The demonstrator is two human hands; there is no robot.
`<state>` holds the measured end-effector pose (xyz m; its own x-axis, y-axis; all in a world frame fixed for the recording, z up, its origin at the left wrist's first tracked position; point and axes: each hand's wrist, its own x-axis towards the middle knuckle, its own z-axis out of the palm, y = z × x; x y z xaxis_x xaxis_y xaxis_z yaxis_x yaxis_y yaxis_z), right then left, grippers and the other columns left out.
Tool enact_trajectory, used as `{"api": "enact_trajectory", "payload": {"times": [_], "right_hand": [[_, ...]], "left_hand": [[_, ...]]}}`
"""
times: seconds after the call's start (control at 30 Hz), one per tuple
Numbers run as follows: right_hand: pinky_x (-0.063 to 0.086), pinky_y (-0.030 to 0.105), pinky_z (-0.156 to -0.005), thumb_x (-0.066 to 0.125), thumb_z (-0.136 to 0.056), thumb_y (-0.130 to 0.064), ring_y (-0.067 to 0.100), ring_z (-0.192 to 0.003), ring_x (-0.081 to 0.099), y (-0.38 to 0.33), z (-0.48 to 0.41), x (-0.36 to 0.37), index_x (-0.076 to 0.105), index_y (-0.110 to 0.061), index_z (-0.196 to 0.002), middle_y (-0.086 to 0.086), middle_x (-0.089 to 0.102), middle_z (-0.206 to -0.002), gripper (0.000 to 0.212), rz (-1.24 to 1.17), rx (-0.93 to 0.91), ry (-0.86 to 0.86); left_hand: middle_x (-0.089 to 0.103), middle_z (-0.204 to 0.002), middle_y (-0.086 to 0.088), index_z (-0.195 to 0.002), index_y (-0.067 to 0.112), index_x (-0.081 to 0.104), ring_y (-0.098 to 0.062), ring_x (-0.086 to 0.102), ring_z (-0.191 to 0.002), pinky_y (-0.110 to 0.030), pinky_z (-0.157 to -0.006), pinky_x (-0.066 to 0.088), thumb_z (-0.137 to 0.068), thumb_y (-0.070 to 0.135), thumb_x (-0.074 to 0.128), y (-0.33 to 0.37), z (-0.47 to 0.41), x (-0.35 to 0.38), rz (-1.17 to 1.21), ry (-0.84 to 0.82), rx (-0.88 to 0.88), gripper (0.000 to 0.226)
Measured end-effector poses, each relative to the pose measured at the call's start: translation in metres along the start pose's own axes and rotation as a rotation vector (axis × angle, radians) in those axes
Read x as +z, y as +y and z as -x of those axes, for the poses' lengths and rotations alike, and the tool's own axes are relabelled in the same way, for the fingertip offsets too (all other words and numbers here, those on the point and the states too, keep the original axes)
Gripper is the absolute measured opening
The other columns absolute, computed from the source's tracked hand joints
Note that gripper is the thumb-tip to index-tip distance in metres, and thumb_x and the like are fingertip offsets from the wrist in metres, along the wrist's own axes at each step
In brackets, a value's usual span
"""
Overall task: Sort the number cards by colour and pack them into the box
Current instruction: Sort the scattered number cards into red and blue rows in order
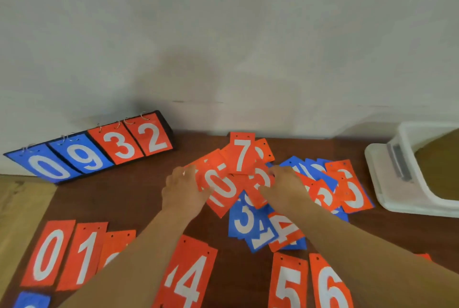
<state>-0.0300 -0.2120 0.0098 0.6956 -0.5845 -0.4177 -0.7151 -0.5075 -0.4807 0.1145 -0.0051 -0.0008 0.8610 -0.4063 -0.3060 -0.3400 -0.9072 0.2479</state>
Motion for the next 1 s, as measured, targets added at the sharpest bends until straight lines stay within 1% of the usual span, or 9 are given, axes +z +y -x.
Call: {"api": "enact_trajectory", "payload": {"times": [0.13,0.23,0.37,0.53,0.63,0.7,0.83,0.93,1.0], "right_hand": [[0.056,0.040,-0.087,0.068,-0.084,-0.039,0.027,-0.103,0.059,-0.023,-0.040,0.015,0.058,-0.017,-0.125,0.008,0.050,-0.123,0.047,-0.008,0.041,0.084],[0.051,0.043,-0.095,0.071,-0.085,-0.037,0.030,-0.111,0.054,-0.042,-0.065,0.029,0.056,-0.015,-0.127,0.009,0.045,-0.127,0.050,-0.074,0.062,0.134],[0.041,0.045,-0.106,0.077,-0.080,-0.041,0.035,-0.121,0.044,-0.054,-0.083,0.050,0.050,-0.013,-0.128,0.013,0.040,-0.133,0.062,0.011,0.104,0.151],[0.050,0.047,-0.099,0.085,-0.075,-0.034,0.034,-0.112,0.055,-0.049,-0.092,0.057,0.051,-0.017,-0.129,0.011,0.038,-0.133,0.066,-0.080,0.185,0.141],[0.053,0.042,-0.093,0.086,-0.075,-0.028,0.034,-0.105,0.059,-0.048,-0.095,0.053,0.051,-0.016,-0.129,0.012,0.037,-0.132,0.066,-0.113,0.187,0.118],[0.051,0.038,-0.086,0.083,-0.079,-0.021,0.032,-0.100,0.059,-0.046,-0.093,0.051,0.052,-0.015,-0.127,0.013,0.041,-0.131,0.057,-0.114,0.153,0.128],[0.046,0.030,-0.073,0.075,-0.086,-0.018,0.020,-0.086,0.053,-0.037,-0.080,0.043,0.055,-0.017,-0.125,0.009,0.047,-0.126,0.043,-0.123,0.112,0.175],[0.048,0.028,-0.077,0.071,-0.089,-0.021,0.020,-0.099,0.058,-0.029,-0.067,0.032,0.056,-0.020,-0.125,0.005,0.057,-0.125,0.039,-0.141,0.079,0.164],[0.053,0.030,-0.083,0.067,-0.093,-0.022,0.021,-0.108,0.061,-0.026,-0.055,0.021,0.056,-0.023,-0.127,0.001,0.061,-0.126,0.035,-0.171,0.061,0.165]], "left_hand": [[0.043,-0.142,-0.005,-0.144,0.029,0.037,-0.028,0.045,-0.129,-0.047,-0.103,0.046,-0.083,0.060,0.069,0.002,-0.027,0.014,0.012,0.009,0.024,0.075],[0.040,-0.147,0.000,-0.146,0.034,0.031,-0.025,0.039,-0.135,-0.045,-0.108,0.042,-0.082,0.059,0.070,0.004,-0.033,0.029,0.045,-0.013,0.089,0.078],[0.037,-0.149,0.002,-0.147,0.037,0.028,-0.024,0.037,-0.137,-0.045,-0.112,0.039,-0.080,0.056,0.075,0.002,-0.038,0.040,0.109,-0.036,0.002,0.084],[0.053,-0.137,0.005,-0.141,0.036,0.043,-0.019,0.050,-0.127,-0.040,-0.104,0.047,-0.077,0.043,0.082,-0.004,-0.046,0.040,0.268,-0.002,-0.041,0.075],[0.058,-0.130,0.004,-0.141,0.041,0.040,-0.017,0.061,-0.116,-0.036,-0.087,0.060,-0.088,0.033,0.074,-0.011,-0.043,0.035,0.379,-0.027,-0.112,0.063],[0.062,-0.125,0.005,-0.141,0.044,0.037,-0.016,0.066,-0.109,-0.036,-0.080,0.062,-0.092,0.033,0.070,-0.017,-0.039,0.030,0.409,-0.036,-0.136,0.060],[0.062,-0.132,0.003,-0.149,0.038,0.034,-0.017,0.067,-0.113,-0.034,-0.083,0.059,-0.096,0.036,0.064,-0.026,-0.029,0.016,0.378,-0.046,-0.134,0.061],[0.064,-0.131,0.002,-0.154,0.037,0.030,-0.016,0.067,-0.111,-0.032,-0.082,0.058,-0.101,0.037,0.055,-0.028,-0.020,0.003,0.270,0.006,-0.111,0.059],[0.064,-0.133,0.001,-0.156,0.035,0.030,-0.017,0.066,-0.114,-0.034,-0.087,0.057,-0.103,0.038,0.049,-0.028,-0.015,-0.006,0.261,0.039,-0.098,0.056]]}}
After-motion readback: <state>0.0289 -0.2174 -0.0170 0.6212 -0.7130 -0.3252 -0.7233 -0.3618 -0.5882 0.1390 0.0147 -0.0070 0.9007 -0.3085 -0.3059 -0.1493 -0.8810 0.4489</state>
